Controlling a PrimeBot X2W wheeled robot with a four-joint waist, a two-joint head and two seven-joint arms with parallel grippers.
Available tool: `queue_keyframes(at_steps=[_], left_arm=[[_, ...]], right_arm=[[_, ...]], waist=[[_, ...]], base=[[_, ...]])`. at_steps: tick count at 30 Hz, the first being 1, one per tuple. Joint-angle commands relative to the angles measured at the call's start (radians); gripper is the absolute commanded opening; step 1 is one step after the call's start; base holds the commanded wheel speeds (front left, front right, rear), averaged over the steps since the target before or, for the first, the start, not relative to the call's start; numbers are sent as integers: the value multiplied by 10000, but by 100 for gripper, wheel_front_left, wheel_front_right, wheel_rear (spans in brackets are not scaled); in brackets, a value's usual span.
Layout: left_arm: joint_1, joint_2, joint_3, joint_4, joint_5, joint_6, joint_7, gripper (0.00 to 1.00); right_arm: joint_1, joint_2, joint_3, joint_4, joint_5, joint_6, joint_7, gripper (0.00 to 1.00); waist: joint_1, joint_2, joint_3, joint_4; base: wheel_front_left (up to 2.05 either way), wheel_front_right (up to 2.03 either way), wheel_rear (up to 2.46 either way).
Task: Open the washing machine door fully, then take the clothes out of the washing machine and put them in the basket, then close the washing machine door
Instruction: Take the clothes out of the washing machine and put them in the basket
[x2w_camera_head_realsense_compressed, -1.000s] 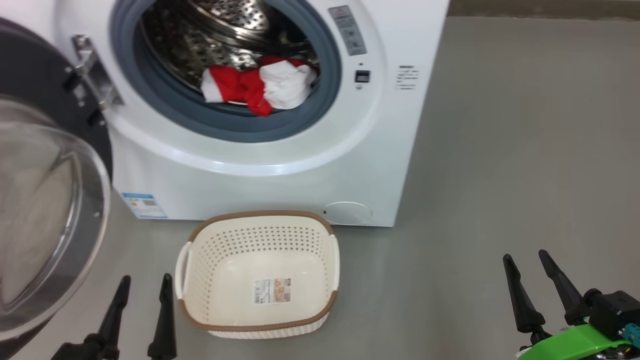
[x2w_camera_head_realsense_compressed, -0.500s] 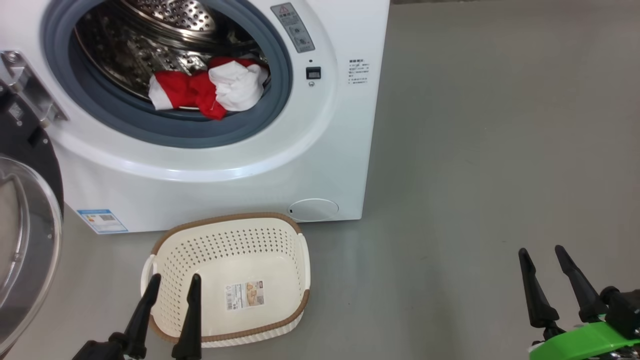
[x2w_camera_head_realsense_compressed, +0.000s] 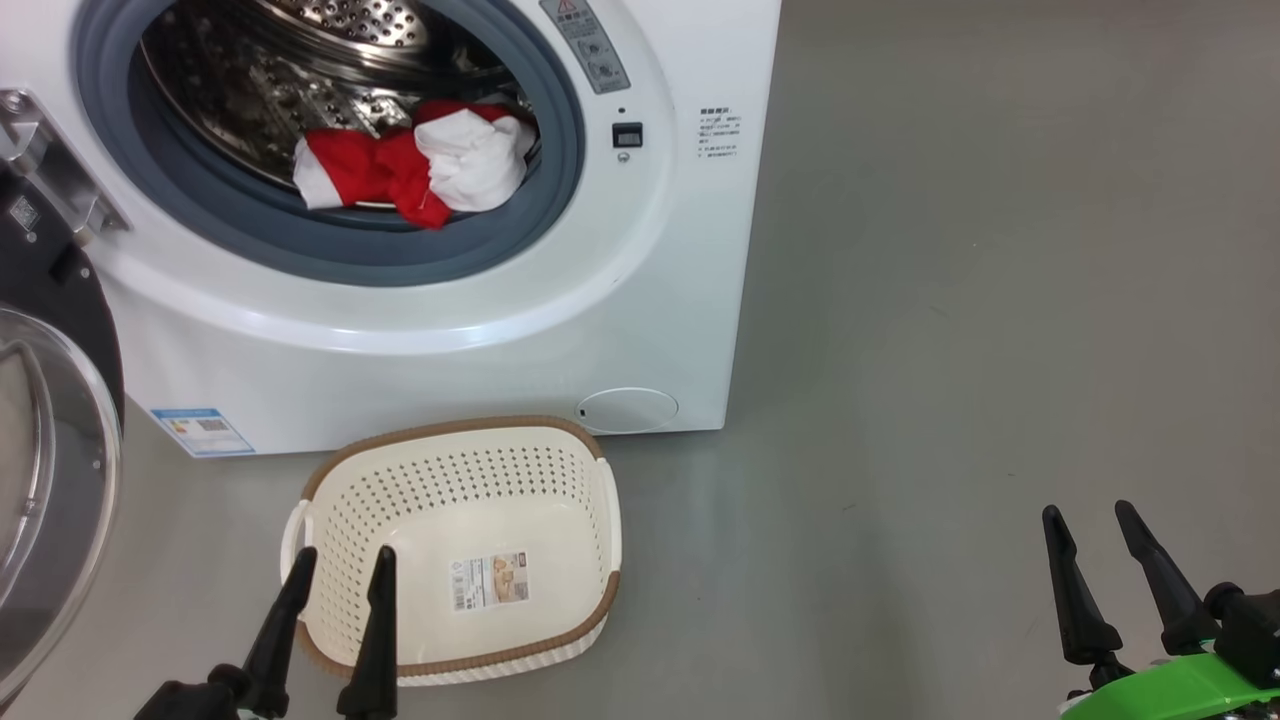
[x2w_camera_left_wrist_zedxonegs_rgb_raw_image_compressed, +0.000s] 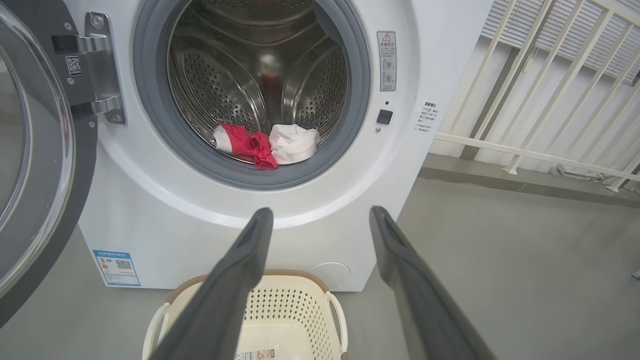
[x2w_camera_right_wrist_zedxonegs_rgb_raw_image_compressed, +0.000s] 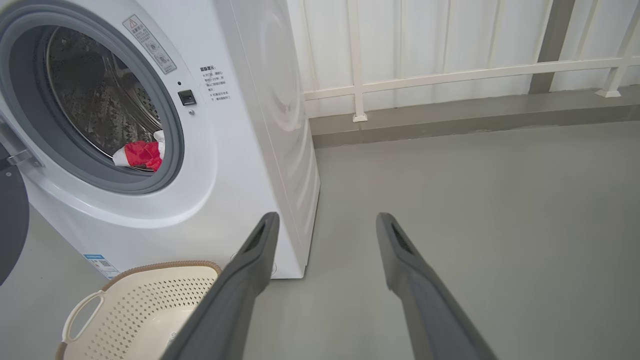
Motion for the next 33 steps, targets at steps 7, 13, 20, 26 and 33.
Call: queue_keyframes(at_steps=[7,13,20,26,33], left_arm=[[-380,203,202,-287,-396,-53,-49,100],[-469,295,104,-309,-491,-53,-49,100],[-571,344,131,-262,-429,-54,-49,100],[-590,292,236,-167,-241,-54,-49,100],[-518,260,232,-81,-224,-54,-49,100]], right_arm=[[-259,-137,160,-283,-21,65,-65,100],[-331,-119,195,-274,-13,65,-65,100],[-396,-121,247,-244,14,65,-65,100],[-391,-115,281,-240,-2,65,-65,100],[-336,-123,316,-214,-4,65,-65,100]], waist=[[1,0,151,65],[1,0,252,81],[1,0,322,95],[1,0,321,115],[1,0,261,138]], base=[[13,-17,3],[91,-97,6],[115,-120,4],[49,-49,0],[0,0,0]])
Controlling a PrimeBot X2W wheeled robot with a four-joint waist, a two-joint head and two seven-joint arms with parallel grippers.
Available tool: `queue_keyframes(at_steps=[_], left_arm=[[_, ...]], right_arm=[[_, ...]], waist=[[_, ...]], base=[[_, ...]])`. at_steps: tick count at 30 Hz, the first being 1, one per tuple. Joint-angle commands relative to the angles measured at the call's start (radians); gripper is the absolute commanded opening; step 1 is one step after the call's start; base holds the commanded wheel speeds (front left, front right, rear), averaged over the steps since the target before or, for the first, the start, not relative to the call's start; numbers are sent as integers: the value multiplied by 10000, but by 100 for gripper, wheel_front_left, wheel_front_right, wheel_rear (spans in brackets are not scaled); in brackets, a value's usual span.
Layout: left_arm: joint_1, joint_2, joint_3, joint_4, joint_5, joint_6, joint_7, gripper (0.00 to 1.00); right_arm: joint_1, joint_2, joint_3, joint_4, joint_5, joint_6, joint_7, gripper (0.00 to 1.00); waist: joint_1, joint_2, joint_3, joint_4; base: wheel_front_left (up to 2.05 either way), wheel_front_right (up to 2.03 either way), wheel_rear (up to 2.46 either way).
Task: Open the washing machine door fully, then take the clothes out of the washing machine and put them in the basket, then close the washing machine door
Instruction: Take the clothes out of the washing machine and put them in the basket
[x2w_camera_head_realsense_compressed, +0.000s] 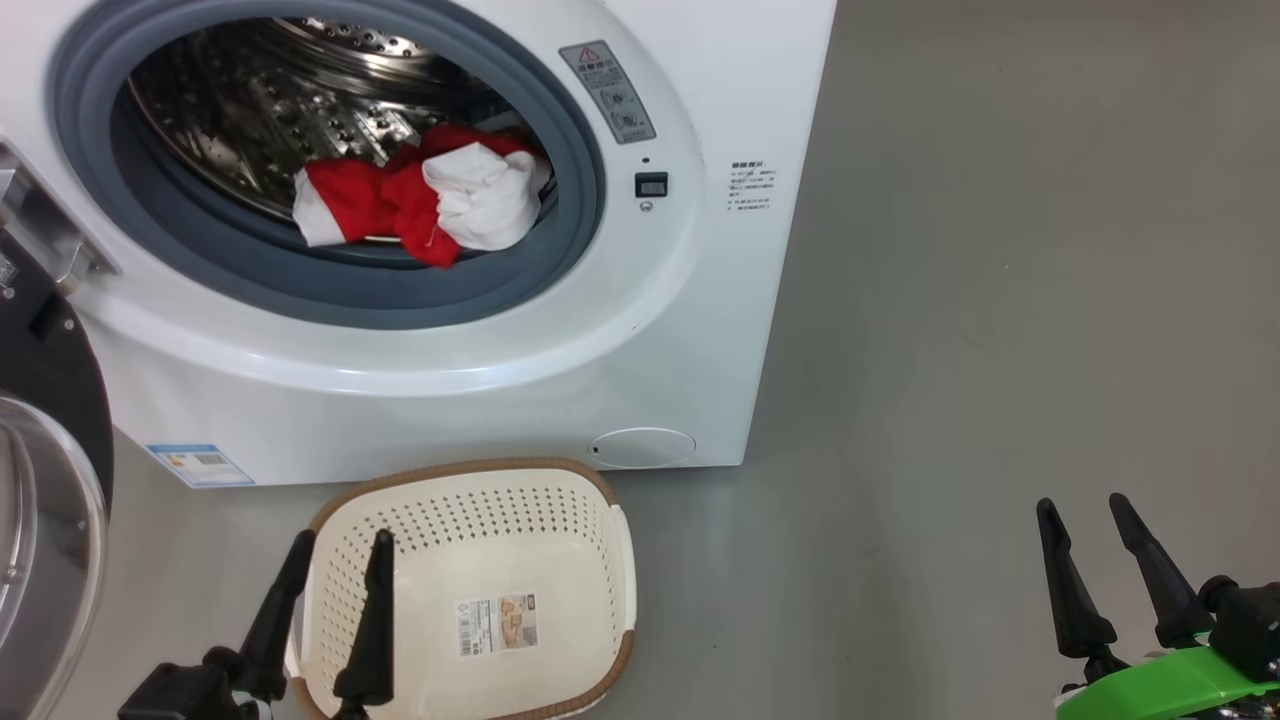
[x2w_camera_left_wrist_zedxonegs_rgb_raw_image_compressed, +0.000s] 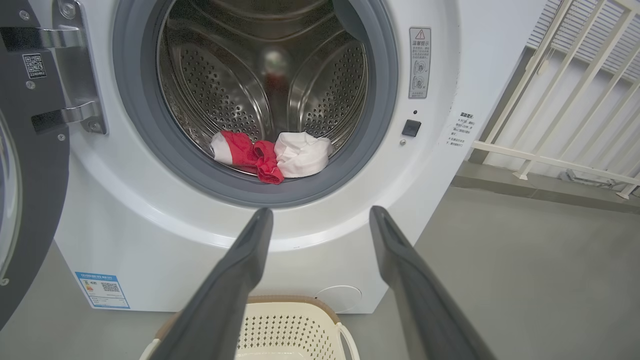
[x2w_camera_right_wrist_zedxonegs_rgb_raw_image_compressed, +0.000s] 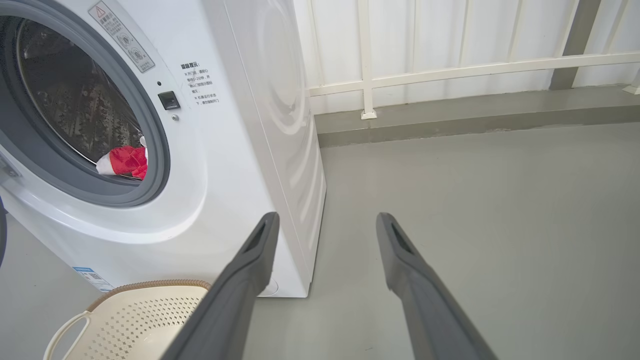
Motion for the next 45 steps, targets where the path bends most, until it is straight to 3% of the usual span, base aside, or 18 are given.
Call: queue_keyframes(at_steps=[1,14,25,35,45], left_arm=[[-188,93,342,-195,59,-54,-49,100],[-1146,8,492,811,517,-54,-49,100],[-5103,298,-41,3352,1291,-54,-49,100],[-9132,952,-188,6362,1450,-54,-49,100],[-11282,1493,-802,8530,1021,-54,-49,100]], right_arm=[[-208,-148,255,-212,-3,65,-65,100],[-551,-146,342,-322,44,65,-65,100],[-1377,-43,420,-394,189,65,-65,100],[-2094,175,457,-479,301,65,-65,100],[-2457,343,791,-538,391,65,-65,100]], waist=[[0,-1,-14,0],[0,-1,804,-125],[0,-1,2297,-684],[0,-1,3484,-1386],[0,-1,4217,-1974]], base=[[0,0,0],[0,0,0],[0,0,0],[0,0,0],[0,0,0]])
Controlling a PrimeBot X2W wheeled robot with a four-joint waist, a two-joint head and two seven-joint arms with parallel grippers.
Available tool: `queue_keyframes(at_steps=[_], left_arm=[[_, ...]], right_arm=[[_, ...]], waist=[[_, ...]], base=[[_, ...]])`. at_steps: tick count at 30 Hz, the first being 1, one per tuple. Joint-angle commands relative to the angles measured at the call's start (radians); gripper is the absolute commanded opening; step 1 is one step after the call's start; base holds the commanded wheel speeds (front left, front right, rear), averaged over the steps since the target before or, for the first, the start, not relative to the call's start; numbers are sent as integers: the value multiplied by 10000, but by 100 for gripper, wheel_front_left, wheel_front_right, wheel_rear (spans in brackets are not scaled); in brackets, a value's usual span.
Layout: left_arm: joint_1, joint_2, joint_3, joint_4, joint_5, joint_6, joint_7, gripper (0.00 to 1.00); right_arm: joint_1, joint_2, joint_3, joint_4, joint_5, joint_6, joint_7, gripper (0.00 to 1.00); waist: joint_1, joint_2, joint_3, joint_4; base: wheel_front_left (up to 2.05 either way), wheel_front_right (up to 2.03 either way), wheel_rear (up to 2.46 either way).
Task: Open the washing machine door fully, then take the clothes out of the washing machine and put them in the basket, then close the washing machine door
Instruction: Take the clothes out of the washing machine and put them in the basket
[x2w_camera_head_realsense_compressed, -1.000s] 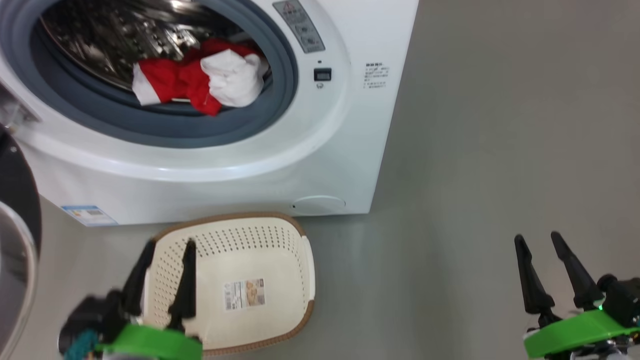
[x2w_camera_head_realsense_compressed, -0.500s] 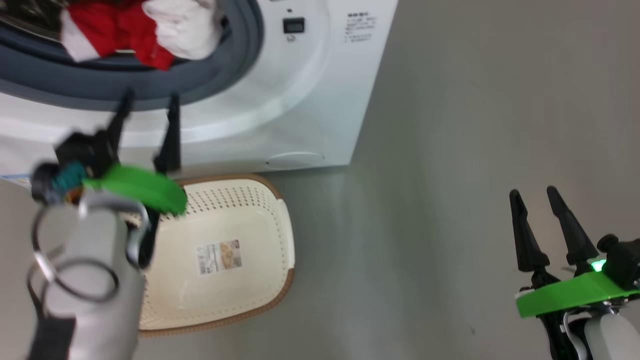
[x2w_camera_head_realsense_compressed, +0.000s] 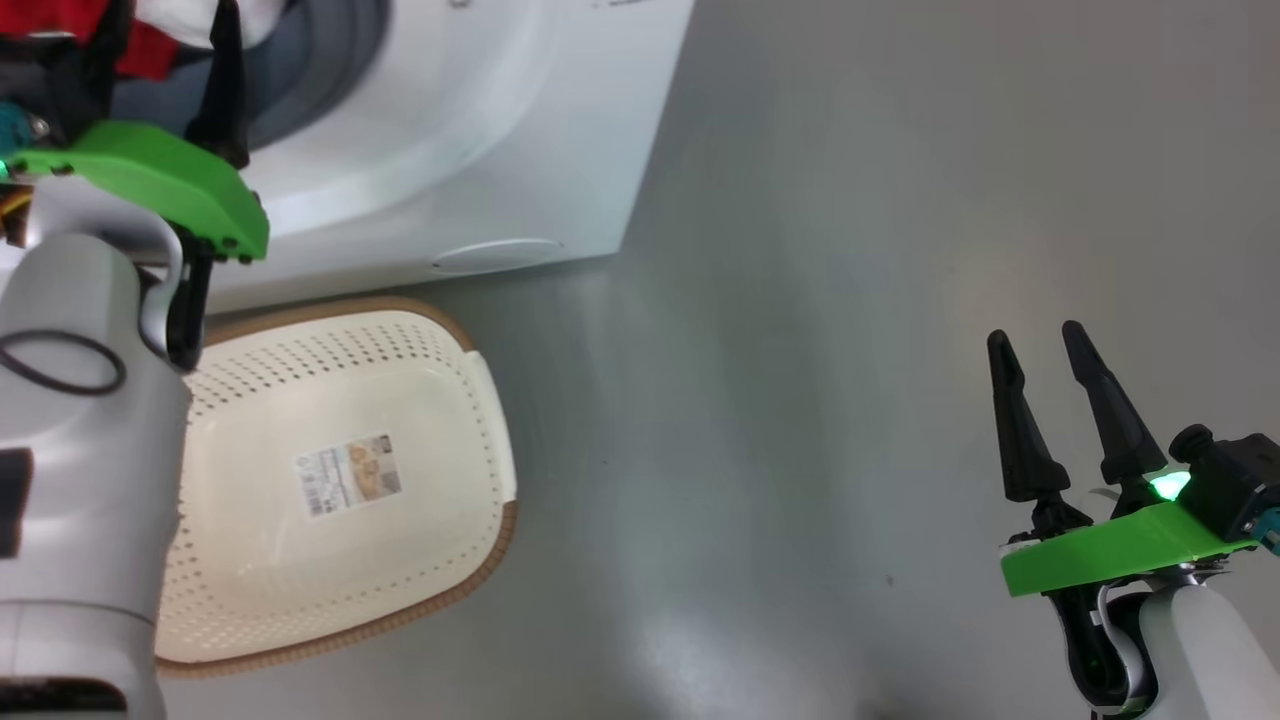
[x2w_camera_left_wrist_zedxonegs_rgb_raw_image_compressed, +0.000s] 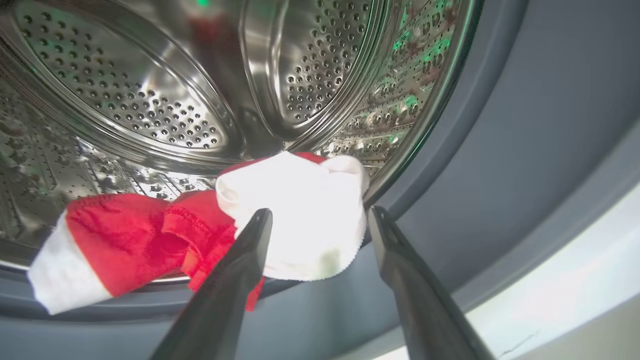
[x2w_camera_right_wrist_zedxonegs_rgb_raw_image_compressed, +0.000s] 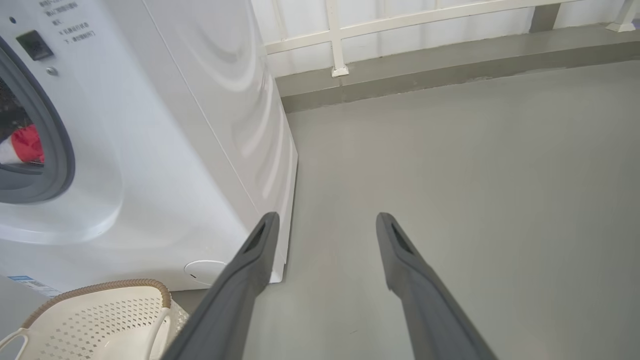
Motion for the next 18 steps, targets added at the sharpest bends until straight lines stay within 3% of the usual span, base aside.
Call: queue_keyframes(at_steps=[1,18], left_arm=[[-428,532,-10,127,-259,-54,-49,100],[-1721,1405,-583,2345,-948,-9,-49,100]], right_arm=[[-44,-55,265,-258,130,63,-65,100],[200,-148,711,-416,236,63,-65,100]], waist=[[0,-1,420,-386],[0,-1,749,-974]], base=[[0,0,0],[0,0,0]])
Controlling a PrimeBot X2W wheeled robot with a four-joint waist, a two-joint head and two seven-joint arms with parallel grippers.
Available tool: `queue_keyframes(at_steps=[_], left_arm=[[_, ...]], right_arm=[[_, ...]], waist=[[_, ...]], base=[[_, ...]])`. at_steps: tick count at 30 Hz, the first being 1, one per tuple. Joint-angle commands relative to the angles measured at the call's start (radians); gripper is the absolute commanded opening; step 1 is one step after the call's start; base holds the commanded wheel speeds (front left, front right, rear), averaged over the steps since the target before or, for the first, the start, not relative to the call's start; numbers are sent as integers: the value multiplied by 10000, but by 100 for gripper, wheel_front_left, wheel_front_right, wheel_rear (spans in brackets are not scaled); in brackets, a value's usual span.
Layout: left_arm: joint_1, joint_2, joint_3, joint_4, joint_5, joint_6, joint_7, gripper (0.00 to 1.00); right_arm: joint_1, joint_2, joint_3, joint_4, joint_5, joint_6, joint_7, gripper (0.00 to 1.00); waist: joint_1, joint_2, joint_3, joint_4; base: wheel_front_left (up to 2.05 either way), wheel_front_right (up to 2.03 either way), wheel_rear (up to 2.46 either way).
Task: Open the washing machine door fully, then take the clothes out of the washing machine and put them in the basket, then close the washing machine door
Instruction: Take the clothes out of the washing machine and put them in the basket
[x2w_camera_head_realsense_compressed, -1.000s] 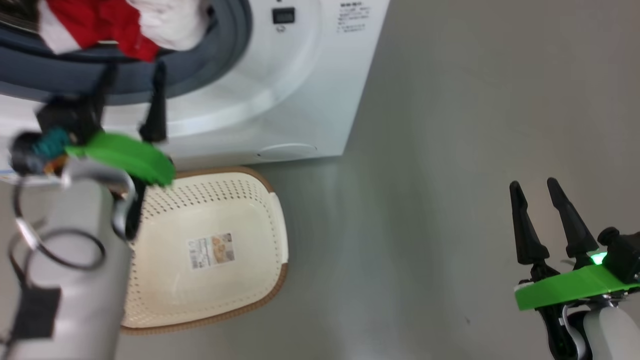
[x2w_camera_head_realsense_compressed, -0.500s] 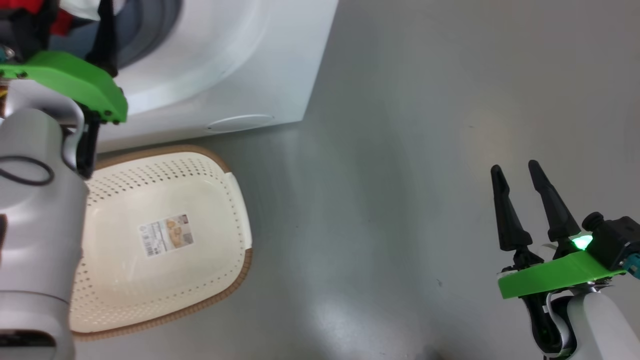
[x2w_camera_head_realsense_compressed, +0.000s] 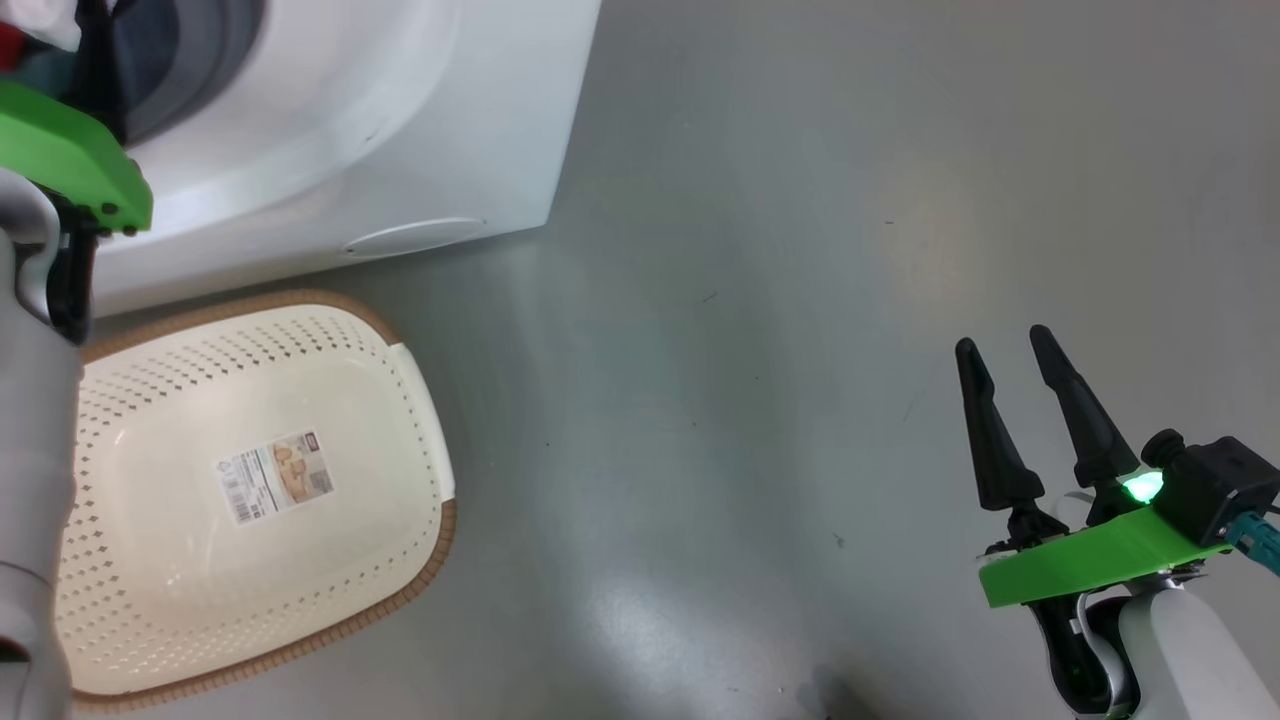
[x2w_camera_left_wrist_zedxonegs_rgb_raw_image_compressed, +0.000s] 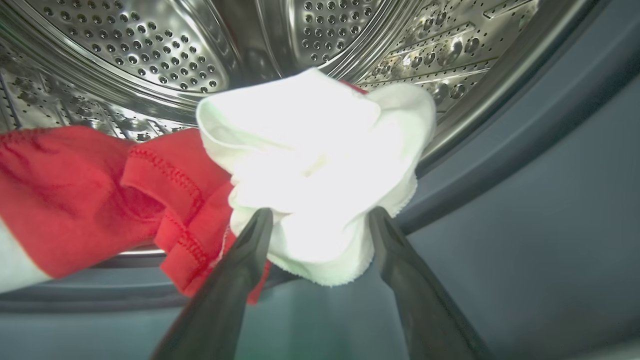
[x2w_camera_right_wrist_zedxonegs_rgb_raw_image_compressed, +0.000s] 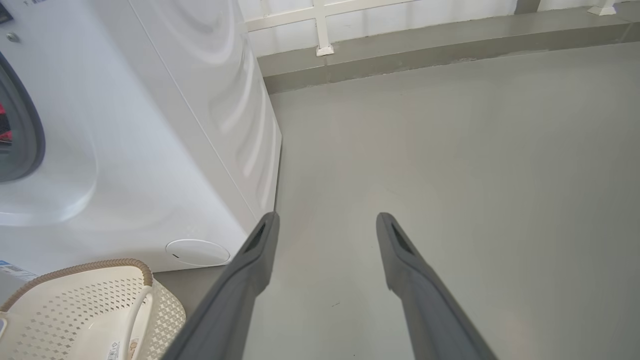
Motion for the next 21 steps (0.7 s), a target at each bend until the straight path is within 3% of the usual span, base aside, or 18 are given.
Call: queue_keyframes(at_steps=[1,4,5,6,8,9,10,15,21], left_arm=[[-200,456,93,-99,28,9,-49,100],[-227,466,-19,30,119,54,-49,100],[-225,466,-50,80,138,63,-49,89],[-226,473,-75,121,152,73,-49,56],[-220,483,-95,202,143,86,-49,33],[-212,483,-104,239,135,87,-49,8],[-207,481,-111,264,124,85,-49,0],[-119,395,139,65,-140,199,-49,0],[685,121,632,-1726,-162,490,-49,0]], right_arm=[[190,-157,214,-268,166,63,-65,100],[240,-150,239,-290,165,63,-65,100],[254,-144,246,-292,166,63,-65,100],[261,-140,255,-289,169,63,-65,100],[255,-134,284,-288,168,63,-65,100],[252,-130,296,-297,163,63,-65,100],[250,-129,303,-309,159,63,-65,100],[265,-152,236,-329,158,63,-65,100],[275,-210,127,-339,118,63,-65,100]], waist=[[0,0,12,-27],[0,0,-9,-68],[0,0,-24,-83],[0,0,-38,-96],[0,0,-71,-125],[0,0,-91,-134],[0,0,-110,-140],[0,0,-204,-52],[0,0,-424,283]], base=[[0,0,0],[0,0,0],[0,0,0],[0,0,0],[0,0,0],[0,0,0],[0,0,0],[0,0,0],[0,0,0]])
